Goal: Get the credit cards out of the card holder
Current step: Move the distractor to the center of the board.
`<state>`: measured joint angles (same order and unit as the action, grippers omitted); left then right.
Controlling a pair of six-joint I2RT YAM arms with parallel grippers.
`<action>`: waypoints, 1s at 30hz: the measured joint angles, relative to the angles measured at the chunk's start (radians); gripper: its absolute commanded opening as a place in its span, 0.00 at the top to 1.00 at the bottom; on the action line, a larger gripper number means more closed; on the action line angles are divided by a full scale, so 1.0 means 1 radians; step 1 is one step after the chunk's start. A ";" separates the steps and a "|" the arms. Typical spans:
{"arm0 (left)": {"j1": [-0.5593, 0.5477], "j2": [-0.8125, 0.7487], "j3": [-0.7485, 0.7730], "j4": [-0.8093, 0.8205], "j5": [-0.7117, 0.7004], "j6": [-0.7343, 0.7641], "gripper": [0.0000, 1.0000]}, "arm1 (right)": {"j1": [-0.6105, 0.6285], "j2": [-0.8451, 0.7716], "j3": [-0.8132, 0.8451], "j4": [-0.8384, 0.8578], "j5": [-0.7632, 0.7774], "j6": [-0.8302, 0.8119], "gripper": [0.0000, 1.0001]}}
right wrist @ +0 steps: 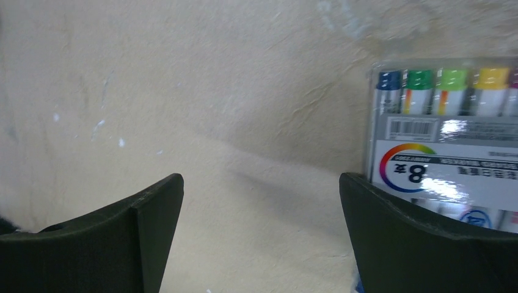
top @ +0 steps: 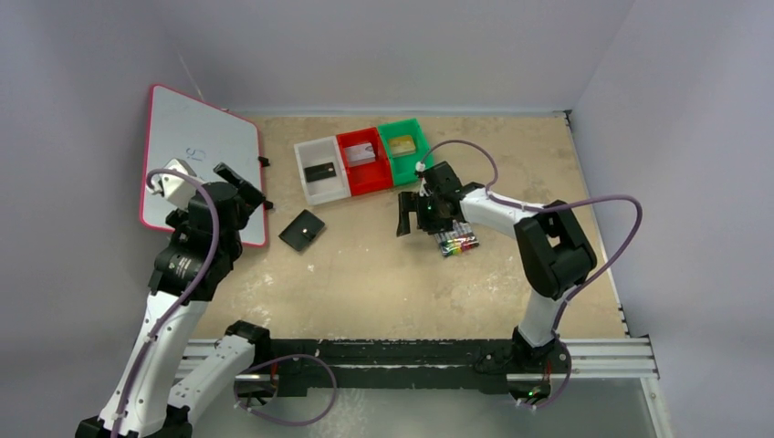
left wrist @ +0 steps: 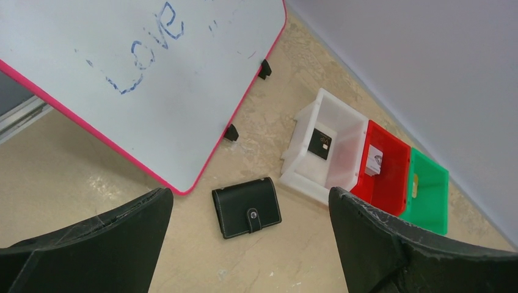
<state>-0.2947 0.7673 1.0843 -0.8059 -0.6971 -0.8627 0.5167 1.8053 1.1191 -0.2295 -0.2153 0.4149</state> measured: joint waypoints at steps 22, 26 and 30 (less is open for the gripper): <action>0.000 0.093 -0.006 -0.026 0.108 -0.007 0.00 | -0.216 -0.061 -0.027 -0.011 0.210 -0.028 0.00; 0.000 0.103 -0.019 -0.025 0.119 -0.002 0.00 | -0.142 -0.156 -0.065 -0.003 0.117 -0.023 0.00; 0.000 0.111 -0.019 -0.021 0.124 0.012 0.00 | -0.053 -0.165 -0.074 0.015 0.109 0.010 0.00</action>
<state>-0.2947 0.8780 1.0649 -0.8272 -0.5735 -0.8509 0.4637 1.6402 1.0447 -0.2146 -0.1059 0.4244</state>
